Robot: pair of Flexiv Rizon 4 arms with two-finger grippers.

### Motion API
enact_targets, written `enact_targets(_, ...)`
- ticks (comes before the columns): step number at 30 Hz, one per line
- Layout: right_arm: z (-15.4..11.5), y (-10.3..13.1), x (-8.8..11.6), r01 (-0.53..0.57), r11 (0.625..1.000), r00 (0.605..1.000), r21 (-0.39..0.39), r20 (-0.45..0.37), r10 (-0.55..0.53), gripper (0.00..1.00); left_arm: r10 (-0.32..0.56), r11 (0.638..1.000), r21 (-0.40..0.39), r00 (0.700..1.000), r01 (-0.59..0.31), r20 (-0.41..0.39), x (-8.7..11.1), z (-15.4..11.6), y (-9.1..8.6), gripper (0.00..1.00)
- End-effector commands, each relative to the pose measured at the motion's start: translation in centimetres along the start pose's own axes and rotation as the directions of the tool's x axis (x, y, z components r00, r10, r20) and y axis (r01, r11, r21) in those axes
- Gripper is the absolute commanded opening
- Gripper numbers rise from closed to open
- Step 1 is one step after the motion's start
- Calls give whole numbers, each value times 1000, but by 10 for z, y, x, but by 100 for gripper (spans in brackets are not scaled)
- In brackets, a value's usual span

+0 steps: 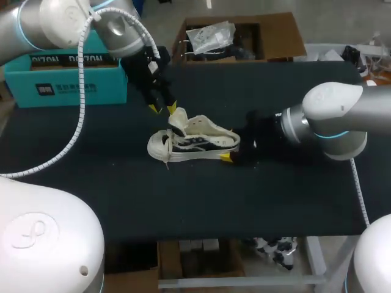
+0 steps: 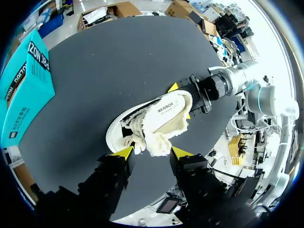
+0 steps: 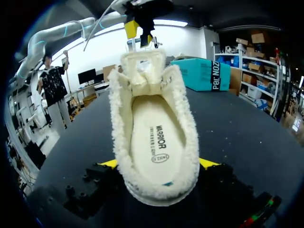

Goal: Open the shoe tongue, take the insole out of the shoe, put the insole back into the shoe, and pack the shoe into the shoebox

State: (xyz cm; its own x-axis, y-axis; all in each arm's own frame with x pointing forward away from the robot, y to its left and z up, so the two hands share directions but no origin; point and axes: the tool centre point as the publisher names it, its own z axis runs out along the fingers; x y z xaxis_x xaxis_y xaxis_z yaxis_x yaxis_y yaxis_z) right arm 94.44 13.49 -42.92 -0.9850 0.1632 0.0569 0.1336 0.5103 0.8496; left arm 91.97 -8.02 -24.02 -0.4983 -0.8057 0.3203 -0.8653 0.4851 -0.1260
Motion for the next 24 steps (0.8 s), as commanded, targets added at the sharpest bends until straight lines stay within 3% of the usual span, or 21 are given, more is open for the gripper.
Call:
enact_targets(1, 0, -4, -1, 1, 1000, 1000, -5, -2, -1, 0, 517, 847, -175, 855, -502, 48, 21, -10, -4, 0)
enact_targets(2, 0, -4, -1, 1, 1000, 1000, -5, -2, -1, 0, 643, 746, -207, 765, -633, -21, 23, -10, -3, 0)
enact_targets(3, 0, -4, -1, 1, 1000, 1000, -5, -2, -1, 0, 719, 655, -224, 687, -721, -108, 23, -11, -5, 0)
enact_targets(5, 0, -4, -1, 1, 1000, 1000, -5, -2, -1, 0, 829, 438, -239, 492, -867, -265, 23, -10, -13, 0)
enact_targets(6, 0, -4, -1, 1, 1000, 1000, -5, -2, -1, 0, 825, 432, -238, 488, -870, -287, 25, -6, -23, 0)
enact_targets(7, 0, -4, -1, 1, 1000, 1000, -5, -2, -1, 0, 791, 495, -263, 554, -828, -260, 28, 1, -33, 0)
enact_targets(18, 0, -4, -1, 1, 1000, 1000, -5, -2, -1, 0, 791, 495, -263, 554, -828, -260, 28, 1, -33, 0)
enact_targets(19, 0, -4, -1, 1, 1000, 1000, -5, -2, -1, 0, 774, 514, -241, 566, -823, -283, 29, 4, -37, 0)
enact_targets(20, 0, -4, -1, 1, 1000, 1000, -5, -2, -1, 0, 783, 498, -257, 557, -828, -276, 32, 11, -39, 0)
enact_targets(24, 0, -4, -1, 1, 1000, 1000, -5, -2, -1, 0, 811, 474, -160, 501, -866, -304, 39, 33, -37, 0)
